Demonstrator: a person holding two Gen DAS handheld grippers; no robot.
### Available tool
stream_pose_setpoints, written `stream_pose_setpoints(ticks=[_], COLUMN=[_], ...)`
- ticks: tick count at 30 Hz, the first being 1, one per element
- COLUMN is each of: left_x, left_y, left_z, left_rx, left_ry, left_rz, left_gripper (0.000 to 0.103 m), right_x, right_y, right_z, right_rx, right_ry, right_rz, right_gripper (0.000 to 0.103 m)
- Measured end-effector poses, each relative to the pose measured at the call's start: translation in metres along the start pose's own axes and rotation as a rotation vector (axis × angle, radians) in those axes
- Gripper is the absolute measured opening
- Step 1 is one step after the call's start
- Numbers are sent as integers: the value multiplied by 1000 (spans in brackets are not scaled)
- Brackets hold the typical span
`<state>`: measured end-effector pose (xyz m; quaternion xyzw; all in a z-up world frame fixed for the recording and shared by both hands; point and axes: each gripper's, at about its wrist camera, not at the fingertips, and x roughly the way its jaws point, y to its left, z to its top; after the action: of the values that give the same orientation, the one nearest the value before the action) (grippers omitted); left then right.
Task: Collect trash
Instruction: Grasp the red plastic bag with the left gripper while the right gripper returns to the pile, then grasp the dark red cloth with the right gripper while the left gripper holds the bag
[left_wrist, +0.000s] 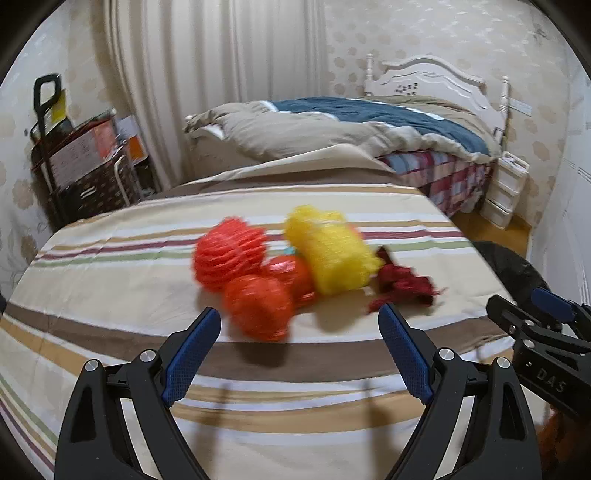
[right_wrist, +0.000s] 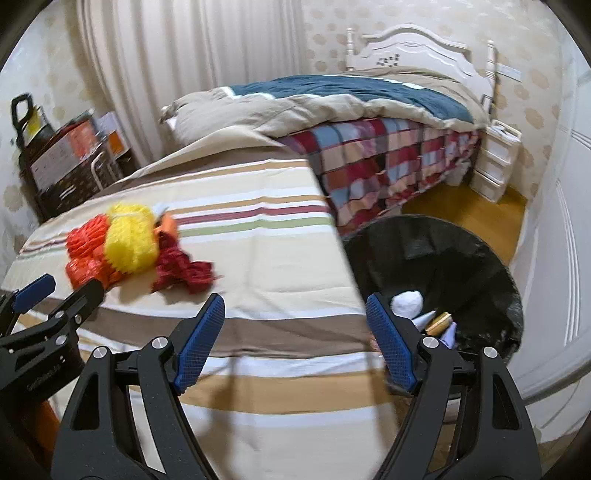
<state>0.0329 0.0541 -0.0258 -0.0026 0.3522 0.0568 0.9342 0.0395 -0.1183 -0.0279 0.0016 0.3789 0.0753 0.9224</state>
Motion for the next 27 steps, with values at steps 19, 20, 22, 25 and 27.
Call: stream_pose_setpoints(ticks=[19, 20, 22, 25, 27], left_x=[31, 31, 31, 27, 25], left_y=[30, 31, 32, 32, 31], left_z=[3, 2, 1, -1, -2], left_rx=[-59, -62, -66, -60, -56], left_ry=[113, 116, 120, 114, 111], left_rz=[-82, -86, -98, -100, -100], left_gripper=[52, 46, 44, 42, 42], right_x=[27, 28, 29, 31, 32], right_y=[52, 53, 55, 58, 60], right_z=[12, 13, 13, 13, 14], right_rx=[-111, -114, -118, -124, -129], right_ry=[71, 73, 74, 77, 80], right_rz=[59, 61, 63, 65, 66], right_gripper=[77, 77, 77, 77, 77])
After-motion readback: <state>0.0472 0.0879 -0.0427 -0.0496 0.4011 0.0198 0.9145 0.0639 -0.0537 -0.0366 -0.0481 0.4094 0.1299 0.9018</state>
